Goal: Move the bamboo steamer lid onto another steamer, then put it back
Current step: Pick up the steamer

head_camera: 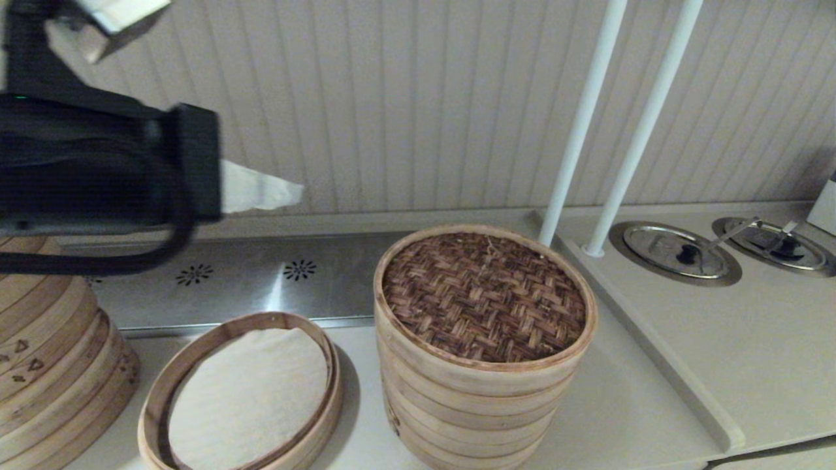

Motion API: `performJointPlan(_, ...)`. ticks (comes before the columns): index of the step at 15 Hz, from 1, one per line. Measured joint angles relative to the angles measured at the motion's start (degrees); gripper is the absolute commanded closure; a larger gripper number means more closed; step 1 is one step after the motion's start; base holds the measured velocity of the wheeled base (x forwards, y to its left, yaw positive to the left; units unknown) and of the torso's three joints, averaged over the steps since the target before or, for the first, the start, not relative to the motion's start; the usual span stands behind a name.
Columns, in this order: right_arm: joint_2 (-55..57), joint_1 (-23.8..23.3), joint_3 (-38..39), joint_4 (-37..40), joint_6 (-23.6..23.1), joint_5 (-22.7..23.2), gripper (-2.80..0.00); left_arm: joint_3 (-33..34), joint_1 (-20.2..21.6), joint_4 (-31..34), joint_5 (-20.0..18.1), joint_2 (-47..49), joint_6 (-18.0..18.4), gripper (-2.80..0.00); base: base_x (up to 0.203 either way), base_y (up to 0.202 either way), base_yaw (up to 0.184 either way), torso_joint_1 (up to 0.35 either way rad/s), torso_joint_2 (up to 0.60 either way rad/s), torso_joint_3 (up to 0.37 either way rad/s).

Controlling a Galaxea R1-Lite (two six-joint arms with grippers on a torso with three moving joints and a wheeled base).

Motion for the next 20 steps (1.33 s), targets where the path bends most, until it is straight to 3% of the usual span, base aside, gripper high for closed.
performJointPlan(2,0.00,0.00,0.00,-0.02,-0.02,0.00,0.00,-5.07,-4.95,-0.87,5.70,7.93,-0.18,0.00,0.000,0.000,0.000,0.000,0.00,0.000)
performJointPlan(8,-0.02,0.09,0.00,0.01,-0.01,0.00,0.00,-15.83,-15.11,-1.33,14.52,25.49,-0.60,0.00,0.000,0.000,0.000,0.000,0.00,0.000)
performJointPlan(9,-0.02,0.06,0.00,-0.02,-0.01,0.00,0.00,-17.58,-15.90,-1.36,16.36,27.67,-0.61,-2.80,0.000,0.000,0.000,0.000,0.00,0.000)
performJointPlan(13,-0.02,-0.02,0.00,0.01,0.00,0.00,0.00,-24.49,-17.01,-0.81,21.23,34.83,-0.54,-2.80,0.000,0.000,0.000,0.000,0.00,0.000)
performJointPlan(20,0.00,0.00,0.00,-0.02,-0.01,0.00,0.00,-26.37,-15.54,-2.99,21.60,40.93,-0.20,-2.80,0.000,0.000,0.000,0.000,0.00,0.000)
